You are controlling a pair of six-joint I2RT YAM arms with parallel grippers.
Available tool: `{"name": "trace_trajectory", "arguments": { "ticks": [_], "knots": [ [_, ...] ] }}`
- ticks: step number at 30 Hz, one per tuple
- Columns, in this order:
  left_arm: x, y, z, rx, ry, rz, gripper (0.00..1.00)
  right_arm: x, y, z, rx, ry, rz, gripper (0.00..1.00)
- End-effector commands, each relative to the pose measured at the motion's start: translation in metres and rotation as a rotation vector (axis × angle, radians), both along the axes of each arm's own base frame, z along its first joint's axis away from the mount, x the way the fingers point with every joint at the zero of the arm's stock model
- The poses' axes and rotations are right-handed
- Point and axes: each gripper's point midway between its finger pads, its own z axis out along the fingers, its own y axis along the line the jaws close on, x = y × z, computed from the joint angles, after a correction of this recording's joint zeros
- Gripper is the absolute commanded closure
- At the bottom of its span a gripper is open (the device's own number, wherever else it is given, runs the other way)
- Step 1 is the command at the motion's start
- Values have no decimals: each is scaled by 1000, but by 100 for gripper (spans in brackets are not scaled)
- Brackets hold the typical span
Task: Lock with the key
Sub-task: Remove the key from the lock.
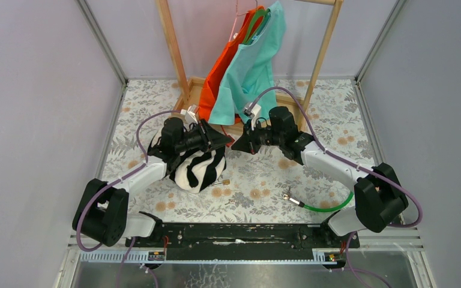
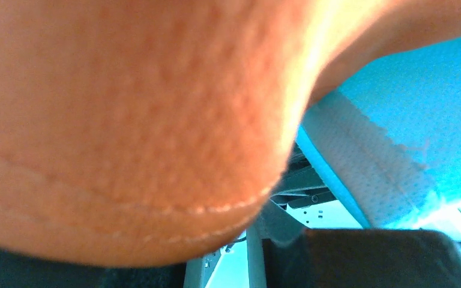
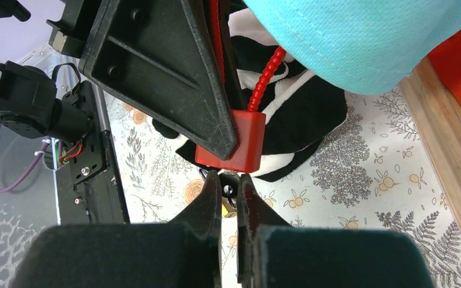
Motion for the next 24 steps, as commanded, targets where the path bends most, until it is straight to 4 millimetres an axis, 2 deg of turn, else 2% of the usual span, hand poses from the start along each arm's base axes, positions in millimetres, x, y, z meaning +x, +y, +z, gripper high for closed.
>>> {"name": "trace_trajectory", "arguments": {
  "ticks": [1, 11, 17, 24],
  "knots": [
    [41, 34, 12, 50, -145, 192, 100, -23, -15, -12, -23, 127, 41, 100],
    [43, 36, 6, 53, -99, 207, 100, 12, -52, -28, -196, -34, -204, 100],
    [44, 37, 6, 44, -89, 213, 100, 11, -59, -36, -267, -102, -217, 100],
    [44, 38, 6, 45, -92, 215, 100, 8, -58, -34, -273, -163, -181, 100]
  ]
}}
